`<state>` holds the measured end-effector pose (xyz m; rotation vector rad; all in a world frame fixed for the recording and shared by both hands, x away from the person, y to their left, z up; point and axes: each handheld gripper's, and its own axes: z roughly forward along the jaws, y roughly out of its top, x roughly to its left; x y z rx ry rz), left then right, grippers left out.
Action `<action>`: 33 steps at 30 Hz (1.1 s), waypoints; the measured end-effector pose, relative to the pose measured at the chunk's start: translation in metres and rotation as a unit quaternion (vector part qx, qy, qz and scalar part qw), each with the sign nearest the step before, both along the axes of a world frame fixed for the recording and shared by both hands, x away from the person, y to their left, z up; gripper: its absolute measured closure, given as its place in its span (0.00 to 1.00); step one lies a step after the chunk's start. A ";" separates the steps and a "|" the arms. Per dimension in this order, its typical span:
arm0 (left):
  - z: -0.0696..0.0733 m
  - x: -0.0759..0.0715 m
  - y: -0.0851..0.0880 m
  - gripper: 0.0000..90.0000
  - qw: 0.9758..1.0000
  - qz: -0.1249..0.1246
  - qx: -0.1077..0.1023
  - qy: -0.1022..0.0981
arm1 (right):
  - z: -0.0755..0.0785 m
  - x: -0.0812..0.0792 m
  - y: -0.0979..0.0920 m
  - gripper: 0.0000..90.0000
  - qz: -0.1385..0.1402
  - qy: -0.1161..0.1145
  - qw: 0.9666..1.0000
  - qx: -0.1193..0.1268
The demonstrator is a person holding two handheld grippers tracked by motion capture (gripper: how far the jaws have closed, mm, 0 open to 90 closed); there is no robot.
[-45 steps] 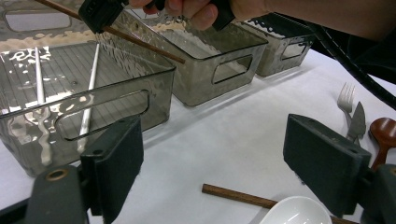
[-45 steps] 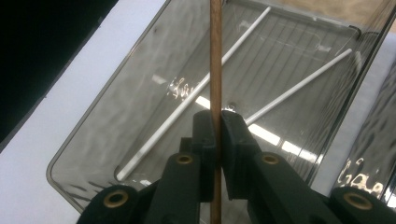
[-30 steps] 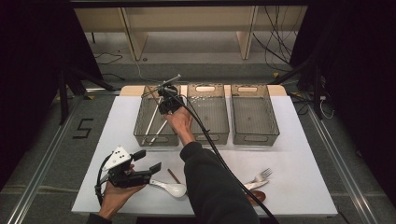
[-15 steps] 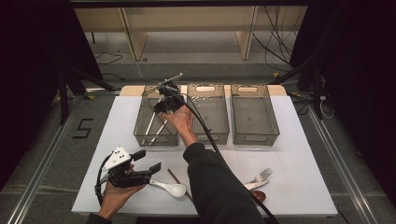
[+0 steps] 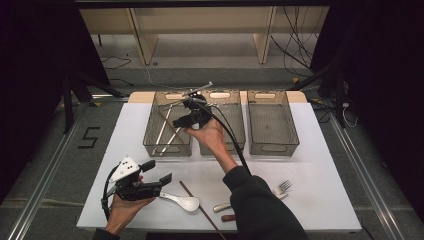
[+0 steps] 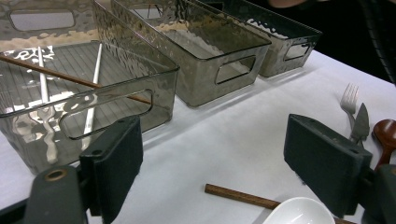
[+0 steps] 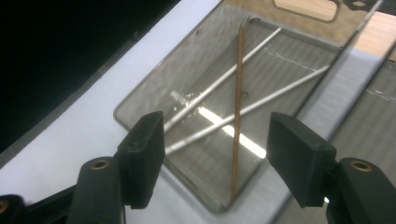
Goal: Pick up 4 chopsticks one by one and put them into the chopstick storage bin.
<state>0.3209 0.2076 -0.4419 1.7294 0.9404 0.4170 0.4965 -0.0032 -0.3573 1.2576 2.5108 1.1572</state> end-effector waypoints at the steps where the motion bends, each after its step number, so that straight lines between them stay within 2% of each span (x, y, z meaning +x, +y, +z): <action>1: 0.000 0.000 0.000 0.22 1.000 0.000 0.000 0.000 | 0.001 -0.004 -0.004 0.41 0.001 -0.001 1.000 0.001; 6: 0.000 0.000 0.001 0.22 1.000 0.004 -0.004 0.003 | 0.000 -0.028 -0.024 0.38 0.013 -0.003 1.000 0.002; 14: 0.000 0.001 0.002 0.22 1.000 0.007 -0.003 0.003 | -0.014 -0.076 -0.057 0.35 0.033 0.000 0.999 -0.006; 21: -0.001 0.001 0.002 0.21 1.000 0.008 -0.001 0.003 | -0.032 -0.114 -0.080 0.35 0.051 0.012 0.998 -0.036; 28: -0.001 0.001 0.001 0.21 1.000 0.008 -0.001 0.004 | -0.049 -0.147 -0.087 0.36 0.072 0.024 0.995 -0.070; 31: -0.001 0.001 0.001 0.21 1.000 0.007 -0.001 0.004 | -0.057 -0.157 -0.087 0.37 0.077 0.032 0.994 -0.074; 33: -0.001 0.001 0.001 0.21 1.000 0.007 -0.001 0.003 | -0.062 -0.162 -0.085 0.38 0.085 0.038 0.992 -0.085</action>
